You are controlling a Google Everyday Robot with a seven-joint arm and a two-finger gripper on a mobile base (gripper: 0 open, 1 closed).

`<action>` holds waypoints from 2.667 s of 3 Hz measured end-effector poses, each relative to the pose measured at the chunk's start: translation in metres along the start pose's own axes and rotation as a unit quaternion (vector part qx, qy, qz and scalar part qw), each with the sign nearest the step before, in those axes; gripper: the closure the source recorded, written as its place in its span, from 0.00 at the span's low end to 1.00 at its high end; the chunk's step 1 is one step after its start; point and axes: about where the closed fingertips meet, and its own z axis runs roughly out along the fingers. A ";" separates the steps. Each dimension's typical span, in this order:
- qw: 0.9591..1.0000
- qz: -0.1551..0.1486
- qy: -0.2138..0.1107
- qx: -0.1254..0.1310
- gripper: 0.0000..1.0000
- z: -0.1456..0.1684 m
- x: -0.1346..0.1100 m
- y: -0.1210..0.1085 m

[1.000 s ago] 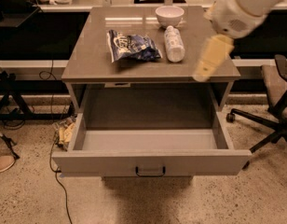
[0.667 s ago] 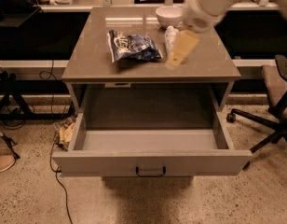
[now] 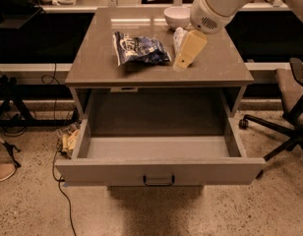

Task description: Place blue chip bag into top drawer

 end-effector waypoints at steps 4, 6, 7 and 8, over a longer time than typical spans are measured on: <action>0.997 -0.028 -0.058 0.031 0.00 0.158 -0.085 -0.033; 0.997 0.000 -0.076 0.027 0.50 0.186 -0.091 -0.036; 0.996 0.015 -0.085 0.025 0.73 0.189 -0.090 -0.037; 0.990 0.024 -0.130 0.050 0.96 0.150 -0.091 -0.048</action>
Offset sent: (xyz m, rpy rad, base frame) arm 0.1256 0.1068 -0.0528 0.0678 -0.1421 0.1008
